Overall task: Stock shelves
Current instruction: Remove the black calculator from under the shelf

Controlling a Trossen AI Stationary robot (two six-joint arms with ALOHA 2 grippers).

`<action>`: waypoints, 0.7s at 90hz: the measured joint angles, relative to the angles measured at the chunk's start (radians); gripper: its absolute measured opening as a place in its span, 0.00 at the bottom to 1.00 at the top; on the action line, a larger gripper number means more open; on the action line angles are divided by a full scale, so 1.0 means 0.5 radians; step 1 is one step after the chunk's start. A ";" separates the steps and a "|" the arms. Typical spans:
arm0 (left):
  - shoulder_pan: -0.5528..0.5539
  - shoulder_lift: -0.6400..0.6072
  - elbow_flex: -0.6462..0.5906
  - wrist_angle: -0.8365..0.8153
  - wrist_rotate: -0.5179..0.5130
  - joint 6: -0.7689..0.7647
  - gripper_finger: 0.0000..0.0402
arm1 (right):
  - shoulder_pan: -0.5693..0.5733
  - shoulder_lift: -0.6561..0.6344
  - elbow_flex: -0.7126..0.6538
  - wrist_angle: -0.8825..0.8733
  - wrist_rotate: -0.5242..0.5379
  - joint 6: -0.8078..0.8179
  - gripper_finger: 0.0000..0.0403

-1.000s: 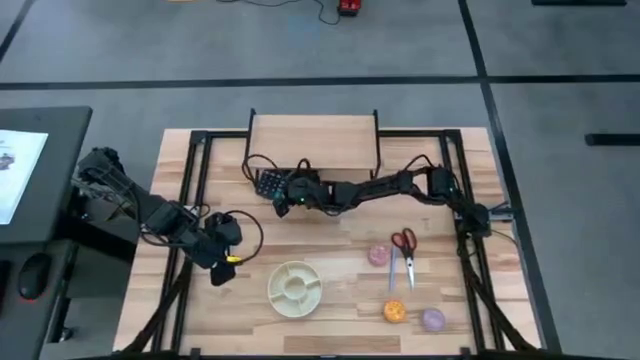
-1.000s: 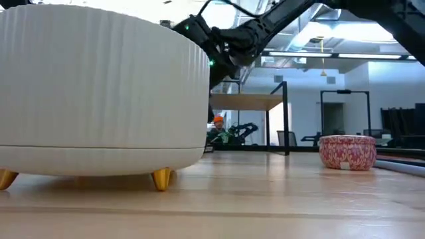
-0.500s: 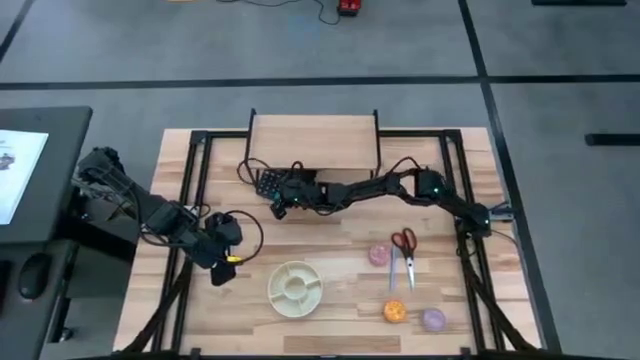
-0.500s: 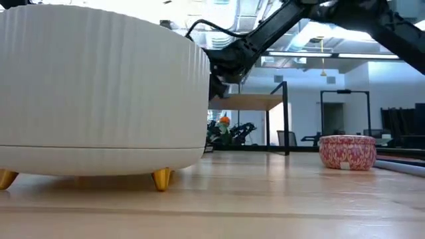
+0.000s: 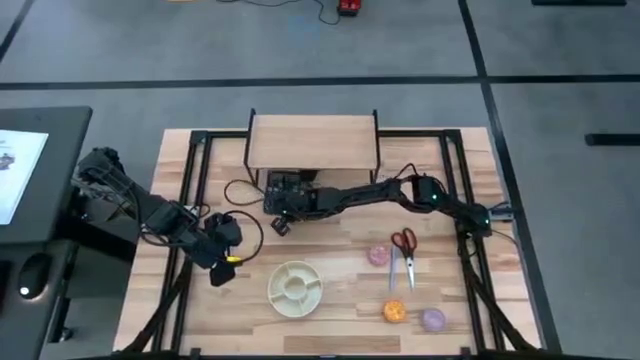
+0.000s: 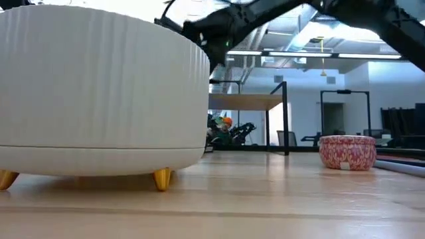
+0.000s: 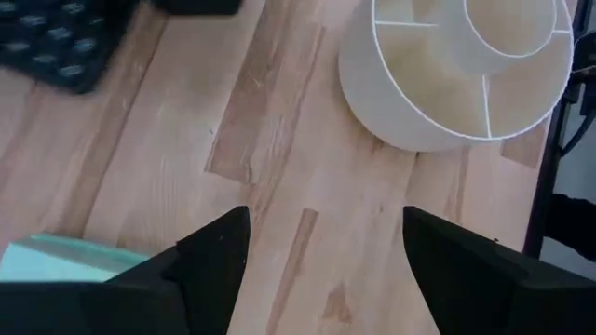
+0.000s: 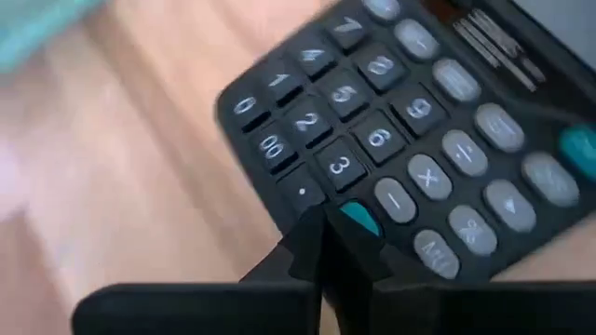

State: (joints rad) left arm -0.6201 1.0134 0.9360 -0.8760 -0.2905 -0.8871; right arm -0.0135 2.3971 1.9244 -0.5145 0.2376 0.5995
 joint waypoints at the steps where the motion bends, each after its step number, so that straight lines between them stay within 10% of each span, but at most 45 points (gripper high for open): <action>1: 0.000 0.000 0.000 0.001 0.000 0.000 0.64 | 0.005 -0.006 0.000 -0.019 -0.001 0.010 0.00; 63: 0.000 0.001 0.000 -0.026 -0.022 -0.013 0.64 | -0.059 -0.434 -0.095 -0.454 0.146 0.269 0.12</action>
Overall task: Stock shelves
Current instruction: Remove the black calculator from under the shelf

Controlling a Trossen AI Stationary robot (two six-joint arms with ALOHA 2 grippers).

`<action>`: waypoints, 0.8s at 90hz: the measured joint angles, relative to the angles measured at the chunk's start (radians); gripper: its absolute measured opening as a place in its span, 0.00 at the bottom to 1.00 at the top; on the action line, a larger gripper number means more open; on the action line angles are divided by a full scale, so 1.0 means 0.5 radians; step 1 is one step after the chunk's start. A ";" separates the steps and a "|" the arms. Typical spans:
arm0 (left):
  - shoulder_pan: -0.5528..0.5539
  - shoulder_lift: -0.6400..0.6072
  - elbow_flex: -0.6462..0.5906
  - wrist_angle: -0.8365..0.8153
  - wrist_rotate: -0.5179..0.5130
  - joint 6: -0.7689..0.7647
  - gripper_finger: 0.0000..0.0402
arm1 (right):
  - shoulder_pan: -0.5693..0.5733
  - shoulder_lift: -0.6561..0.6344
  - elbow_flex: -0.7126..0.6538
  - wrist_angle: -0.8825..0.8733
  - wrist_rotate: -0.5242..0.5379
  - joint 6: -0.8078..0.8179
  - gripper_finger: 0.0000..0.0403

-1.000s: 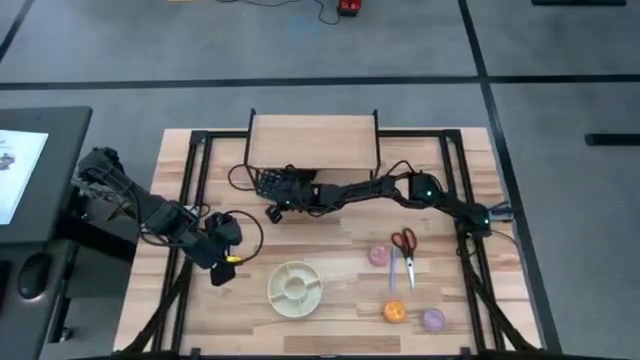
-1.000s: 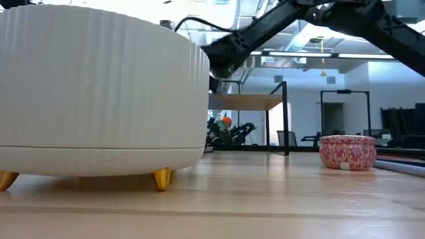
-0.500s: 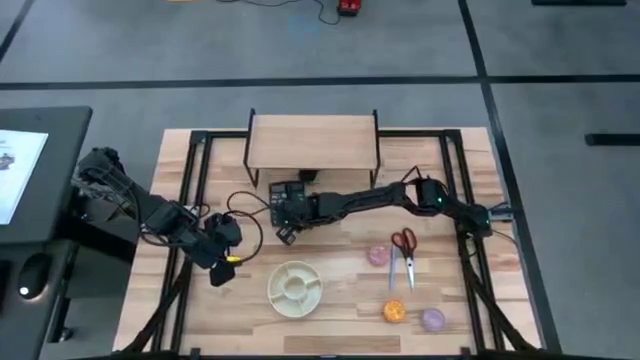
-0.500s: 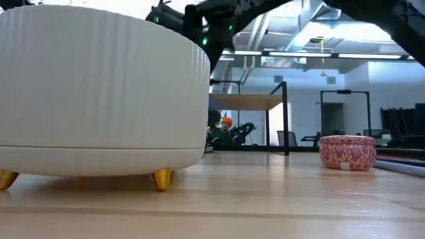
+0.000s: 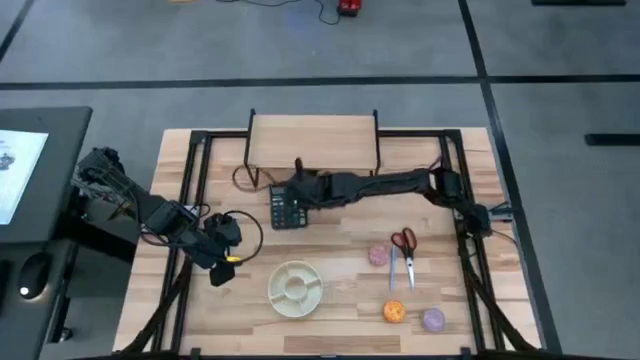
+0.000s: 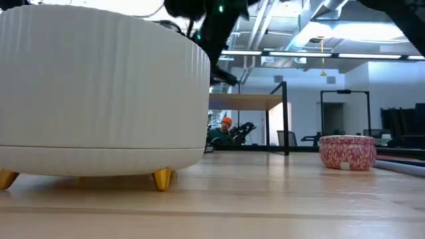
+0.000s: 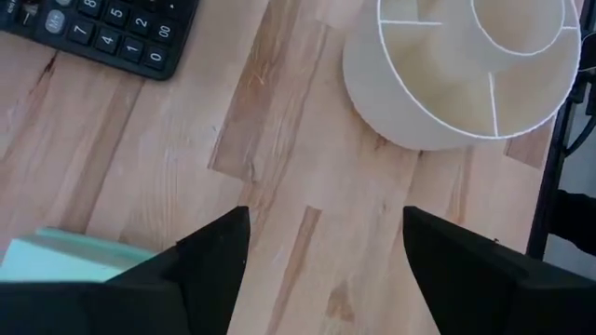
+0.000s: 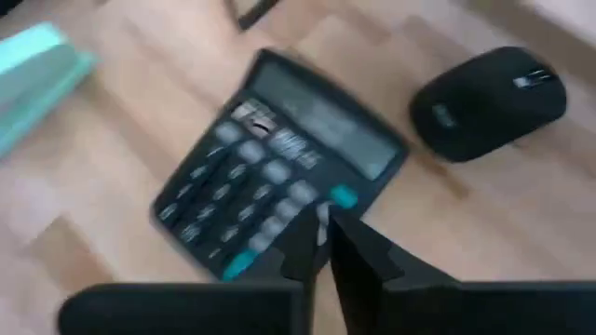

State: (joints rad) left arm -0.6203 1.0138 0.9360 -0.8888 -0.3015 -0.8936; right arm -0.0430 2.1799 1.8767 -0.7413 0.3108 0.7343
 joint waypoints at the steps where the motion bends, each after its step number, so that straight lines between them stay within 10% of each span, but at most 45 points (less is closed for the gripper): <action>1: 0.000 0.000 0.000 -0.003 -0.007 0.001 0.64 | -0.004 -0.001 -0.015 -0.005 -0.014 0.026 0.13; 31: 0.000 0.000 0.000 -0.086 -0.046 0.000 0.64 | -0.042 -0.005 -0.565 0.688 -0.100 0.481 0.62; 72: 0.000 0.000 0.000 -0.082 -0.035 0.054 0.64 | -0.161 -0.004 -0.739 1.134 -0.074 0.661 0.66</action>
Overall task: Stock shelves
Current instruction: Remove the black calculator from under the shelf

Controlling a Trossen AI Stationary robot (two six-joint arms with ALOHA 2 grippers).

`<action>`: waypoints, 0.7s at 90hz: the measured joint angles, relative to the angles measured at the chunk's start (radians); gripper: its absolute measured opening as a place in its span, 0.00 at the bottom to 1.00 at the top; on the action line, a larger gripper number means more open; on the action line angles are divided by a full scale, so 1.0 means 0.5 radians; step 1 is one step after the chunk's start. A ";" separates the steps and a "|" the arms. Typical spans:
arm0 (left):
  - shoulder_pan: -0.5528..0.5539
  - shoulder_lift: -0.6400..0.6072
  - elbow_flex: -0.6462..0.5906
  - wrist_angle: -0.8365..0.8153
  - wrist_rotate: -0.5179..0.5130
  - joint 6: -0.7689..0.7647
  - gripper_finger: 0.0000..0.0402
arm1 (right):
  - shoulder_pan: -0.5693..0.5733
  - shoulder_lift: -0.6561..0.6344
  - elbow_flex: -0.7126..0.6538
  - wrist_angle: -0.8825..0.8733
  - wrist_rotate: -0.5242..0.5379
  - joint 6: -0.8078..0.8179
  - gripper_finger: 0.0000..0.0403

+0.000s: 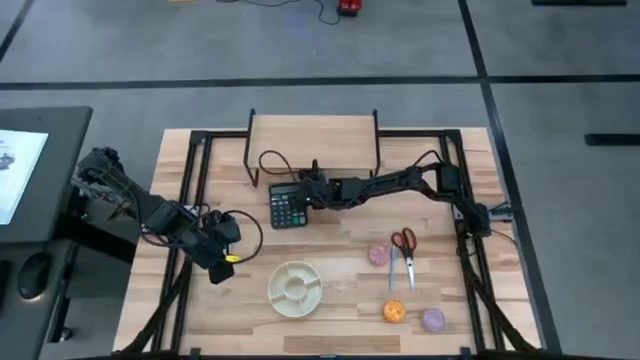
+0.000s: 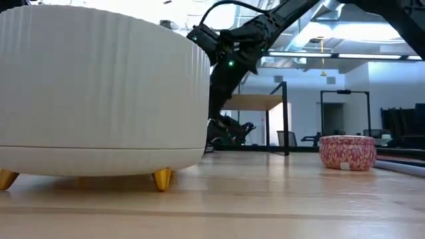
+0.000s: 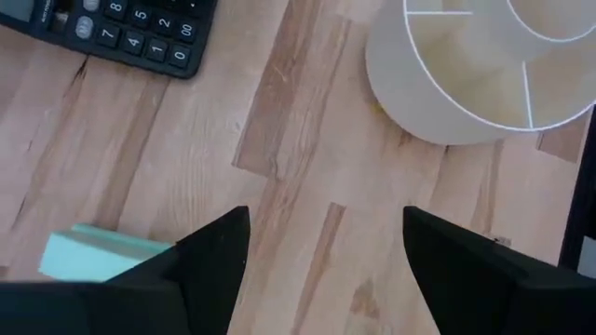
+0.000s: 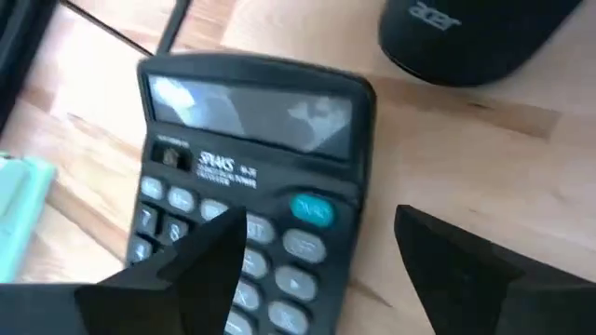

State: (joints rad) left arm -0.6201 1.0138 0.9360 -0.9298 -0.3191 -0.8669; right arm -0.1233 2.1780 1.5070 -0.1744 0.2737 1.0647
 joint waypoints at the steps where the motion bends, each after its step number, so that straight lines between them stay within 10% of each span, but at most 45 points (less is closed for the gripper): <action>1: 0.000 -0.001 0.000 0.000 0.000 0.003 0.64 | -0.006 0.000 0.000 0.007 -0.010 -0.001 0.66; 63: 0.000 0.000 0.000 0.002 -0.001 0.022 0.64 | -0.067 0.007 0.000 0.155 -0.073 -0.153 0.66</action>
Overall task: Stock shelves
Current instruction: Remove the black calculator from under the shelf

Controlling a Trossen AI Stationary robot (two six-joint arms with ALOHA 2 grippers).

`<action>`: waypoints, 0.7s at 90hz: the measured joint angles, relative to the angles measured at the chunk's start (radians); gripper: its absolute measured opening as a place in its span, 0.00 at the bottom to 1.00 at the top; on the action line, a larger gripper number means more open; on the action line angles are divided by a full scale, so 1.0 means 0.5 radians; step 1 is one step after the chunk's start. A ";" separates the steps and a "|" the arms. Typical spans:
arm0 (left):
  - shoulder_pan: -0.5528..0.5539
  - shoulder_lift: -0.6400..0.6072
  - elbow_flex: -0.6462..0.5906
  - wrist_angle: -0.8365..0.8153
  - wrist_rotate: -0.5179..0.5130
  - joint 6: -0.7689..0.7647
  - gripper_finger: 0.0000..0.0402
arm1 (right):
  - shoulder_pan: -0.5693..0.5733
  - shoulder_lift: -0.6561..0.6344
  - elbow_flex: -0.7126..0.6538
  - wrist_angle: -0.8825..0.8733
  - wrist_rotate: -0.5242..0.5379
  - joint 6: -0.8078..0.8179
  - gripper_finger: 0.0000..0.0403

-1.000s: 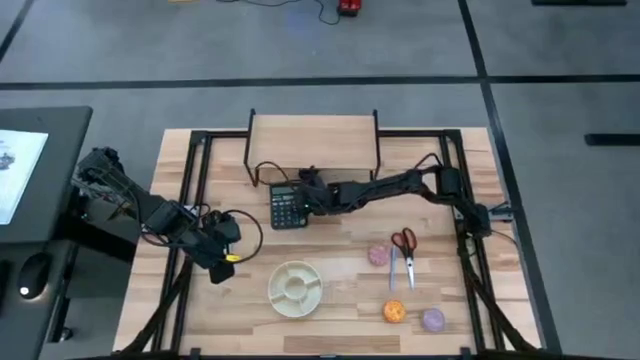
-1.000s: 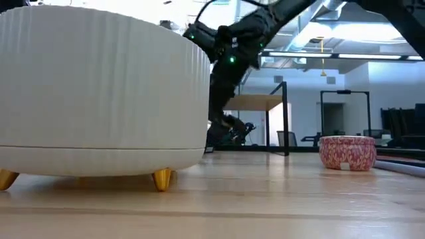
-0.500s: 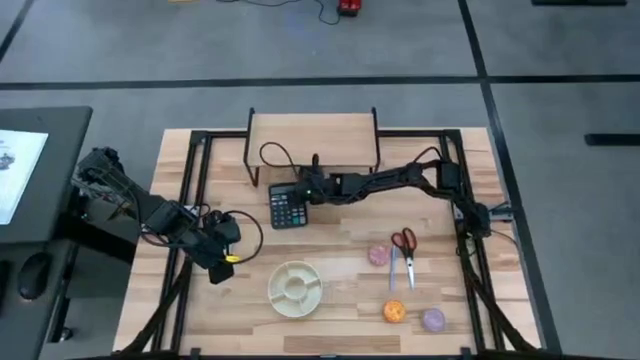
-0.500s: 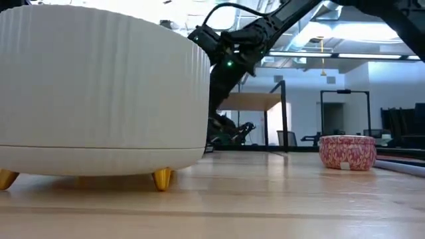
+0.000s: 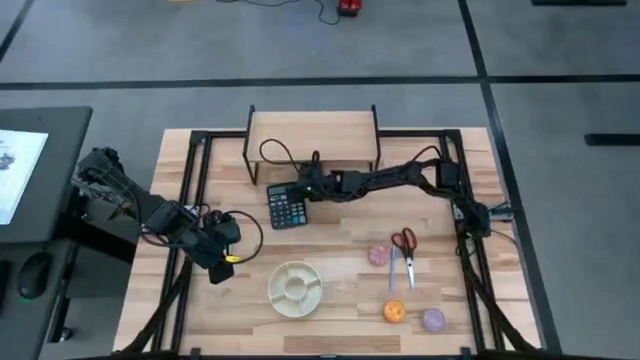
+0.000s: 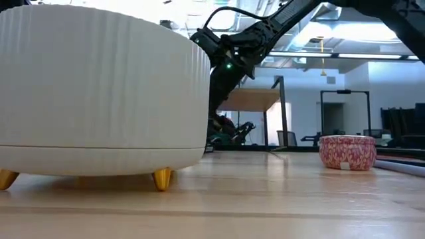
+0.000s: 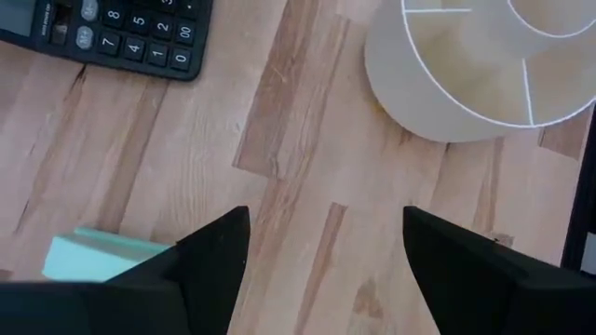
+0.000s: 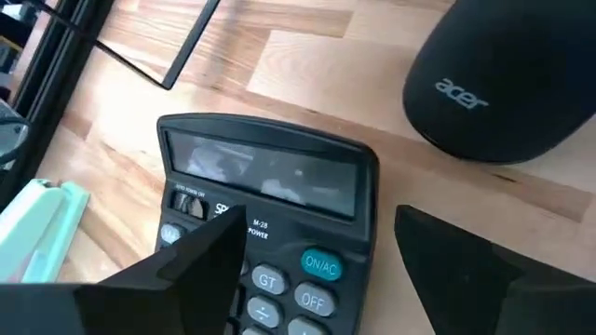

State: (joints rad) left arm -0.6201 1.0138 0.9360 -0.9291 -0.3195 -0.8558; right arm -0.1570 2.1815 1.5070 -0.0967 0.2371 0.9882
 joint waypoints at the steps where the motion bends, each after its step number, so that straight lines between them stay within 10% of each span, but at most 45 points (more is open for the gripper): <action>1: 0.000 0.000 0.000 0.000 0.000 0.000 0.64 | 0.004 0.000 0.000 0.000 0.000 -0.003 0.66; 63: 0.000 0.000 0.000 0.010 0.000 -0.008 0.64 | 0.239 -0.003 0.004 -0.442 0.008 0.172 0.66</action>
State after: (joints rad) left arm -0.6201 1.0138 0.9360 -0.9242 -0.3195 -0.8600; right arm -0.0374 2.1802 1.5089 -0.3178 0.2410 1.0743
